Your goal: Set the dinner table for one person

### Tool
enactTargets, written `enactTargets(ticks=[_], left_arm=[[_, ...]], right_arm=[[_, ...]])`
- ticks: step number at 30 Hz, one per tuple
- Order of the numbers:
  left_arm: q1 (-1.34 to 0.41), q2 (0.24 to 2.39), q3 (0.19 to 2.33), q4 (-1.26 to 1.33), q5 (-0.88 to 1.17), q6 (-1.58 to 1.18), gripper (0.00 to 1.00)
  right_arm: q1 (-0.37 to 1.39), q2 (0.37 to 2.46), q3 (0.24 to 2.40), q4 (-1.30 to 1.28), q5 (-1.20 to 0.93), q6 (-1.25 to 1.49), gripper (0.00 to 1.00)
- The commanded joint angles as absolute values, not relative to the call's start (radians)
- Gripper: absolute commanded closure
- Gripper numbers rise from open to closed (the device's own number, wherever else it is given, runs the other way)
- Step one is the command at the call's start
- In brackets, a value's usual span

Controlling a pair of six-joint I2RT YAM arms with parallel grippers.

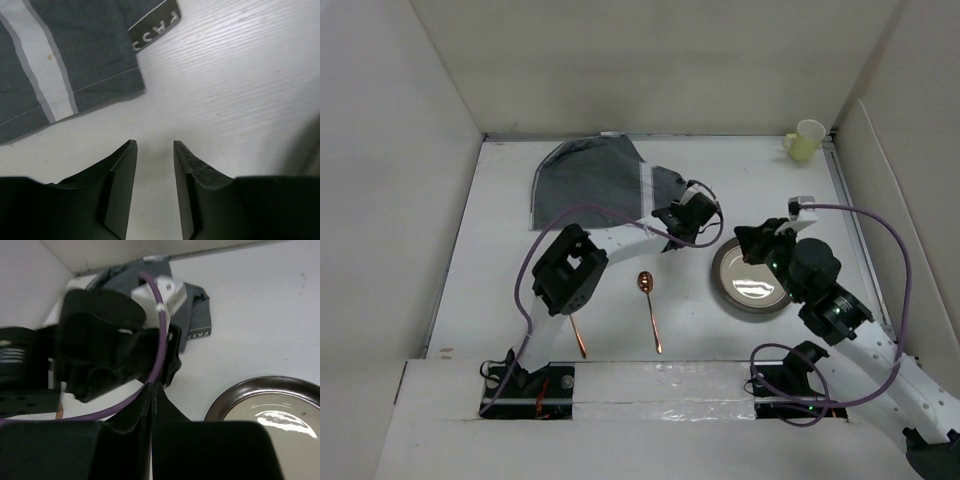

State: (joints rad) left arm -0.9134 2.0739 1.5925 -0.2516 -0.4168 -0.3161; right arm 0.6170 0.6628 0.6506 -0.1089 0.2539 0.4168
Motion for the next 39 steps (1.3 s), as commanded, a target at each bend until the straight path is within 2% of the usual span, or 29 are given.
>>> enactTargets(ticks=[1,5,8,9,15,26,34,39], left_arm=[[-0.868,2.106,1.65,-0.267,-0.489,-0.324,0.66],[-0.877,2.148,1.7,-0.276,-0.538,-0.311,0.65],[-0.877,2.152,1.695,-0.259,-0.578,-0.301,0.63],[-0.877,2.155,1.697,-0.25,-0.598,-0.29,0.63],[-0.897,2.163,1.701,-0.216,-0.594,-0.242,0.63],[-0.897,2.29,1.859,-0.255,-0.592,-0.198,0.65],[-0.897,2.307,1.827,-0.262,-0.649,-0.206,0.67],[-0.888,2.33,1.818,-0.264,-0.62,-0.204,0.72]], right_arm=[[0.62,0.594,0.637,-0.155,0.353,0.431,1.0],[0.62,0.583,0.635,-0.17,0.308,0.42,0.99],[0.62,0.606,0.629,-0.173,0.278,0.433,0.91],[0.62,0.609,0.624,-0.172,0.27,0.433,0.85],[0.62,0.588,0.617,-0.167,0.282,0.434,0.77],[0.62,0.594,0.627,-0.167,0.258,0.439,0.74],[0.62,0.574,0.655,-0.209,0.295,0.413,0.74],[0.62,0.551,0.678,-0.225,0.291,0.408,0.74]])
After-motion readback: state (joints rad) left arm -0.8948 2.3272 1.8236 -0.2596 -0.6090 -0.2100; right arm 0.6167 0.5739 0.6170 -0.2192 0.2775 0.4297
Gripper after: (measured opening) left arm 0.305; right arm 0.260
